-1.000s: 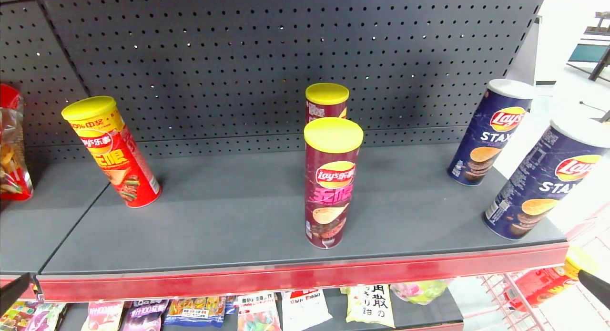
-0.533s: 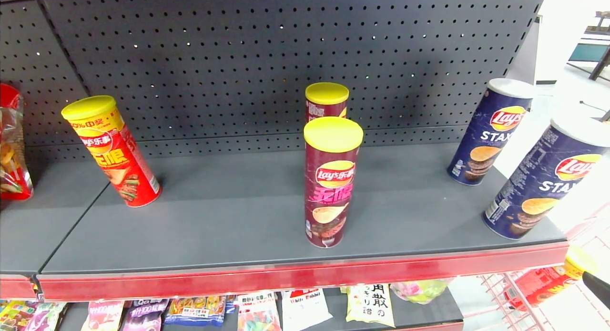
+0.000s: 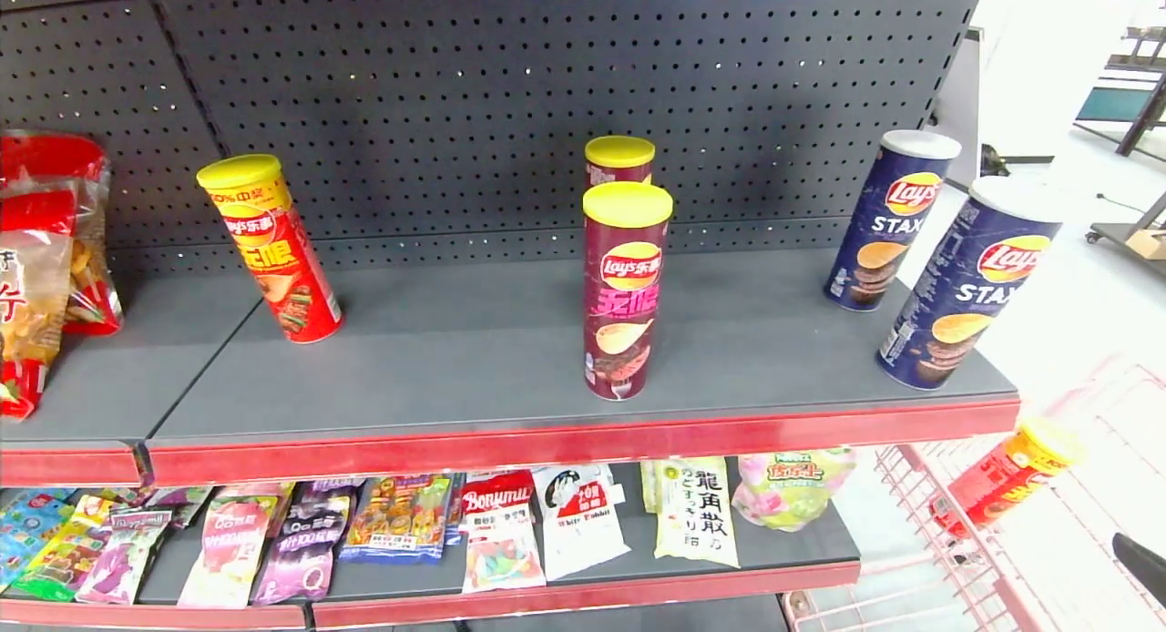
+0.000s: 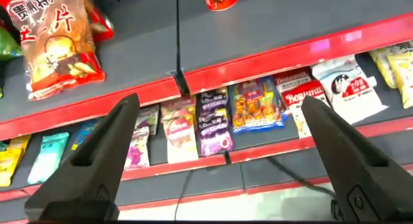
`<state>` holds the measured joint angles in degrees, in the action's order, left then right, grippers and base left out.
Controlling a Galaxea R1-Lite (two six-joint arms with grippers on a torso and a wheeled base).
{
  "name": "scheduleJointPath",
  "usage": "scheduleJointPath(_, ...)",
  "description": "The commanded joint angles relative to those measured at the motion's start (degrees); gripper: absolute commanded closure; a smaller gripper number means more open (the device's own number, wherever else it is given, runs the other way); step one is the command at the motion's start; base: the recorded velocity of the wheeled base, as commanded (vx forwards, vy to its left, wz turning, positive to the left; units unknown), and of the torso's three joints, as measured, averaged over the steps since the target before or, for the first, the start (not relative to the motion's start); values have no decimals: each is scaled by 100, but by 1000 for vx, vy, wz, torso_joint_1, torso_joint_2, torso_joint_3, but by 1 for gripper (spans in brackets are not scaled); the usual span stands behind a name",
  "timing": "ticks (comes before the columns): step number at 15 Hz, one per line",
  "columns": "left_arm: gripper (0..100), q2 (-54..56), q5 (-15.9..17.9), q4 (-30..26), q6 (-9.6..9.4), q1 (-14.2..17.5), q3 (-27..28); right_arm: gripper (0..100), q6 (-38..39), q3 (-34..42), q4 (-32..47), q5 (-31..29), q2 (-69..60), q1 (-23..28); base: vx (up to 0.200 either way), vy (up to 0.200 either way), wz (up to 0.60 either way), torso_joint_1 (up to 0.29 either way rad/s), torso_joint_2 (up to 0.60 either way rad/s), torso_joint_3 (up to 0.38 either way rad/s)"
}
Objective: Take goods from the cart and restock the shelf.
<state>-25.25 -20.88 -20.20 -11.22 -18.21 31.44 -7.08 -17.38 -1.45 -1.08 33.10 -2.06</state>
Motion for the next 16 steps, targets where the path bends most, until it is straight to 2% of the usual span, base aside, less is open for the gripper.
scheduleJointPath(1, 0, 213, 5, -2, -3, -16, -94, 0, -65, 60, -4, 3, -5, -5, 0, 0, -600, 22, -2, -7)
scheduleJointPath(2, 0, 266, 40, -2, -12, -24, -103, 0, -74, 68, -4, 12, -5, -5, 0, 0, -600, 17, 12, 7)
scheduleJointPath(4, 0, 512, 427, -10, -56, -24, -191, 0, -83, 139, -4, 12, -14, -5, 0, 0, -600, 5, 2, 9)
scheduleJointPath(8, 0, 688, 445, -10, -311, -24, -358, 0, -83, 165, -4, 29, -5, -22, 0, 0, -600, 7, 4, 2)
scheduleJointPath(10, 0, 670, 445, -2, -320, -24, -358, 0, -83, 165, -13, 29, -5, -22, 0, 0, -600, 0, 5, 0)
scheduleJointPath(16, 0, 740, 497, -2, -346, -33, -340, 0, -83, 244, -13, -6, -23, 4, 0, 0, 0, -16, 40, 23)
